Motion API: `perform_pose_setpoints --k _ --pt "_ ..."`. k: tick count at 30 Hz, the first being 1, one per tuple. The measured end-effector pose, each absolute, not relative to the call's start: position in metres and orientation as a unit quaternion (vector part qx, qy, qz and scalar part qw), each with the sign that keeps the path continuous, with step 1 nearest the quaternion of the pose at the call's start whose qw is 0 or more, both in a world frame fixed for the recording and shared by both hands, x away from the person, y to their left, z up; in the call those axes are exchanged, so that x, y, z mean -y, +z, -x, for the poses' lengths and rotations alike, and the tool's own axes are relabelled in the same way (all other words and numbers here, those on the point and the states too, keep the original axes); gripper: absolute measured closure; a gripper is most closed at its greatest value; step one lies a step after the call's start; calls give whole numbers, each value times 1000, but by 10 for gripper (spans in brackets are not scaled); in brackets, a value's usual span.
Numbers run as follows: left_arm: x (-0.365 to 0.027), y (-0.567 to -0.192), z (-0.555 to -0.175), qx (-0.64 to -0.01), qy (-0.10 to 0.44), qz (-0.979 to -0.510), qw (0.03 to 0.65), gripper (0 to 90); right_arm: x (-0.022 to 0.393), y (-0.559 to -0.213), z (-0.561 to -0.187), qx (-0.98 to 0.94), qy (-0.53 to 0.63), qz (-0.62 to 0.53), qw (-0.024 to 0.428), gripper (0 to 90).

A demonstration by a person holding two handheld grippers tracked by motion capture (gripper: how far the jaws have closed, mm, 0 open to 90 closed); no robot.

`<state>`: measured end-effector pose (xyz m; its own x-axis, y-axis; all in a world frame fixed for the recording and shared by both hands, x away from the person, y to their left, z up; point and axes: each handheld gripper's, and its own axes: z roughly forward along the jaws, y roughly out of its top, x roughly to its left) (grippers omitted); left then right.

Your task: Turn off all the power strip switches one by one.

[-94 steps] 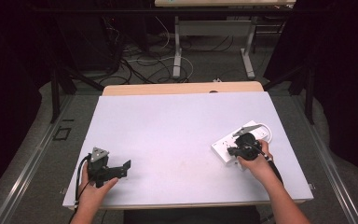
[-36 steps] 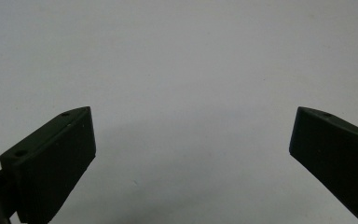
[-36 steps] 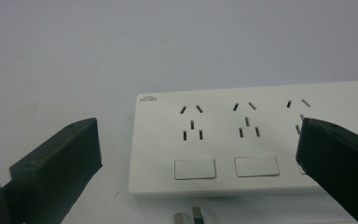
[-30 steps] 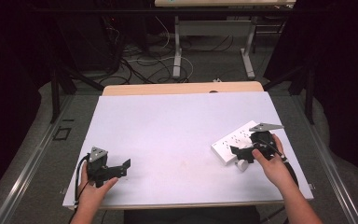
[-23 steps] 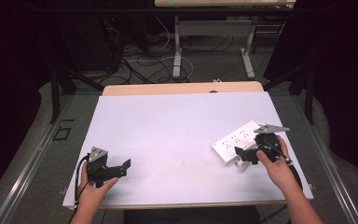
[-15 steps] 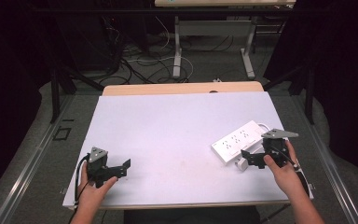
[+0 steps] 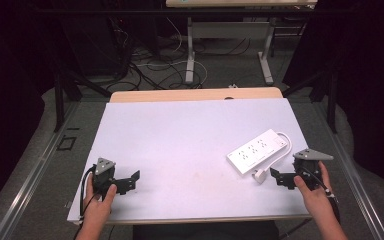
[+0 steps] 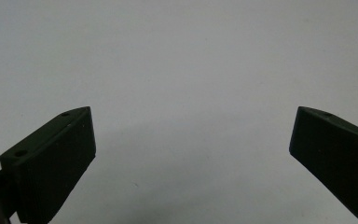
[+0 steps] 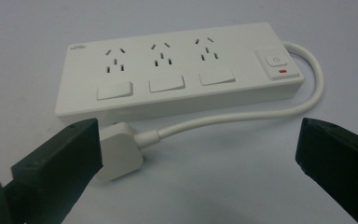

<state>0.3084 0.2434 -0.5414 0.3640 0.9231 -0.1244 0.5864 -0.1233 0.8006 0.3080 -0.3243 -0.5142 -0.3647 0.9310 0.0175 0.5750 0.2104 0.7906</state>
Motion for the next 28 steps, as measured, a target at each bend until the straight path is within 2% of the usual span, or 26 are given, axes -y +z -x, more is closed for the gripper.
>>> perform_pose_setpoints --k 13,28 --pt "-245 -543 -309 -524 207 -724 397 3 339 -541 -308 -735 354 -525 240 16" --pt "-245 -544 -310 -526 204 -725 395 3 348 -554 -308 -728 350 -539 240 22"
